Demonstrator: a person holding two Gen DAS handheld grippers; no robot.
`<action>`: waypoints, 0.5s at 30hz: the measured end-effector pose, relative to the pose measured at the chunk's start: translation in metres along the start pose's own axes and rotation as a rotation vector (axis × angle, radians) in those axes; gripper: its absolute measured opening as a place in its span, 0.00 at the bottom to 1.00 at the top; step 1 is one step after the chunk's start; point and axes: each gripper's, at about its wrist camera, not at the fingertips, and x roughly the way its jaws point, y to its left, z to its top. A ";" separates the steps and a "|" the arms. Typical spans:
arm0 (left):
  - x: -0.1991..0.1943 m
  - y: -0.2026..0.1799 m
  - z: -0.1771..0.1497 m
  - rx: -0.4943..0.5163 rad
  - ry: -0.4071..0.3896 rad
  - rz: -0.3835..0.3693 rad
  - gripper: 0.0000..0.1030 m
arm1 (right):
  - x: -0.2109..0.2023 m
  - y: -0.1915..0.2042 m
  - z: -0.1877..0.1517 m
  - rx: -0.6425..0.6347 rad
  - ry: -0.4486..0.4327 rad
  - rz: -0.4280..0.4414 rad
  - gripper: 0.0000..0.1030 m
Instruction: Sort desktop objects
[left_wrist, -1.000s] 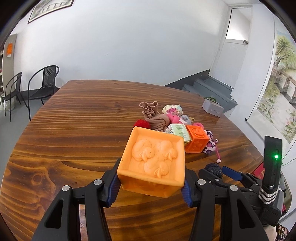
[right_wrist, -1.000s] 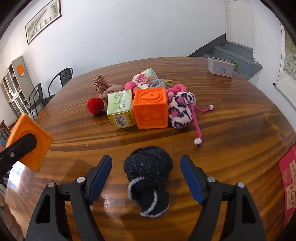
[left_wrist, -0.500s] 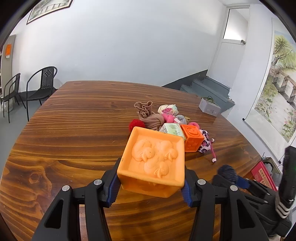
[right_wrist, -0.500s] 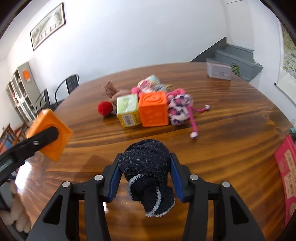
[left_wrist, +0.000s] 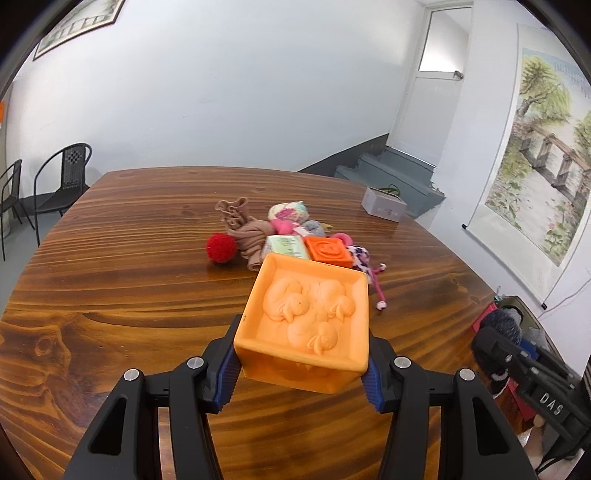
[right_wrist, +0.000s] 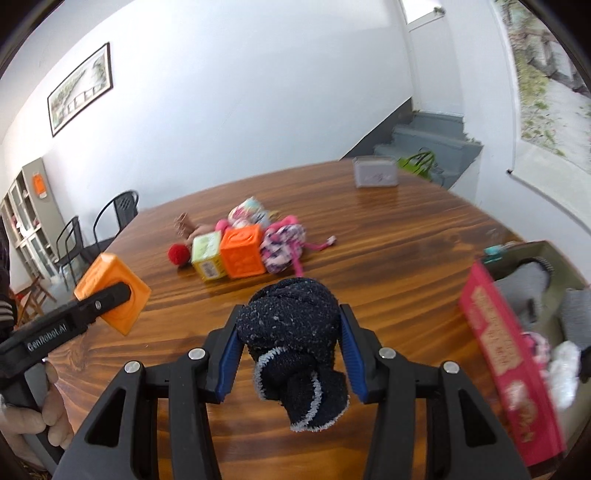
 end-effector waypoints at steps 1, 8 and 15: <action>0.000 -0.007 0.000 0.007 0.000 -0.010 0.55 | -0.006 -0.006 0.001 0.005 -0.017 -0.011 0.51; 0.009 -0.069 0.002 0.081 0.024 -0.102 0.55 | -0.061 -0.076 0.001 0.080 -0.134 -0.155 0.51; 0.030 -0.162 0.001 0.229 0.062 -0.215 0.55 | -0.104 -0.158 -0.011 0.210 -0.190 -0.323 0.51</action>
